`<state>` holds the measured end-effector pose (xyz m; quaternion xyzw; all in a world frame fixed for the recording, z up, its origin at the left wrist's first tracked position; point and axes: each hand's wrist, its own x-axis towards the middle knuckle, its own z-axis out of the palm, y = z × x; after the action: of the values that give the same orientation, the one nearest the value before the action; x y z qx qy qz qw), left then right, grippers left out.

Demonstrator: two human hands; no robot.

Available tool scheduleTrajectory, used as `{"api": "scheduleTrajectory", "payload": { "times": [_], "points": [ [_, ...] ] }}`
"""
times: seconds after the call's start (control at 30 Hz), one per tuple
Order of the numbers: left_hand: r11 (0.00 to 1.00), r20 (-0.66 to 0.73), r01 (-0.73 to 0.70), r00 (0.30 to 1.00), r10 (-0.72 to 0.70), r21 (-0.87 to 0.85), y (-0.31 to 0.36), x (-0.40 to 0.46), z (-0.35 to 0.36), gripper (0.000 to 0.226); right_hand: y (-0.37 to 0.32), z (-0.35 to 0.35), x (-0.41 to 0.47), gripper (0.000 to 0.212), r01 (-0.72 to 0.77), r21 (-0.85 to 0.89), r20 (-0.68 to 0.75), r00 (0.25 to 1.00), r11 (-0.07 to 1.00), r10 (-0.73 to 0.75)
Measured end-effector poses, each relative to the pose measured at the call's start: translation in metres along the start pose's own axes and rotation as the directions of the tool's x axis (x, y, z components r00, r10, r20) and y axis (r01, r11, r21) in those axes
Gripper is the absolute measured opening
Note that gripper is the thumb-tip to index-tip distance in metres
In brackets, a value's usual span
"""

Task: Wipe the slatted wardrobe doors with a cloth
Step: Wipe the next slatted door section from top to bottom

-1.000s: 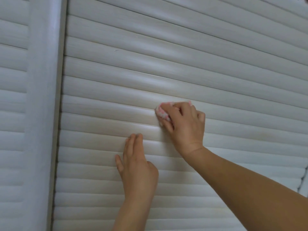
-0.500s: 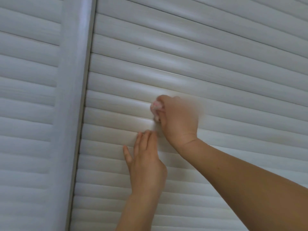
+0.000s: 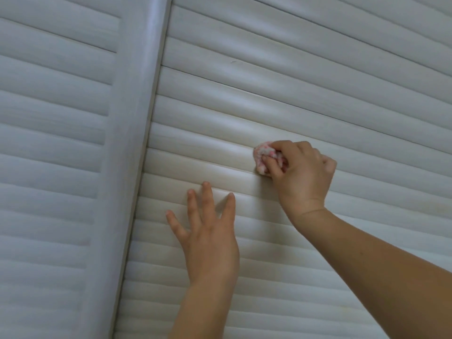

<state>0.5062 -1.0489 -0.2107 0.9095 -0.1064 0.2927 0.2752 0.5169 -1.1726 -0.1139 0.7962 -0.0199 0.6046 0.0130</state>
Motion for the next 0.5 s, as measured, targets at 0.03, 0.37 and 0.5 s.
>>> {"api": "scheduleTrajectory", "payload": {
  "times": [0.03, 0.37, 0.5],
  "points": [
    [1.000, -0.013, -0.011, 1.000, 0.011, 0.009, -0.002, 0.000, 0.003, 0.082, -0.013, 0.005, 0.003, 0.009, 0.032, 0.008, -0.001, 0.999, 0.999, -0.032],
    [0.997, -0.203, -0.071, 0.977, 0.069, -0.004, -0.019, -0.004, 0.030, 0.070, -0.071, 0.023, 0.026, 0.024, 0.381, 0.055, 0.059, 0.921, 0.923, -0.384],
    [0.999, -0.202, -0.051, 0.978, 0.049, -0.006, -0.023, -0.003, 0.034, 0.074, -0.007, 0.008, 0.005, 0.018, 0.355, -0.046, 0.052, 0.934, 0.934, -0.353]
  ]
}}
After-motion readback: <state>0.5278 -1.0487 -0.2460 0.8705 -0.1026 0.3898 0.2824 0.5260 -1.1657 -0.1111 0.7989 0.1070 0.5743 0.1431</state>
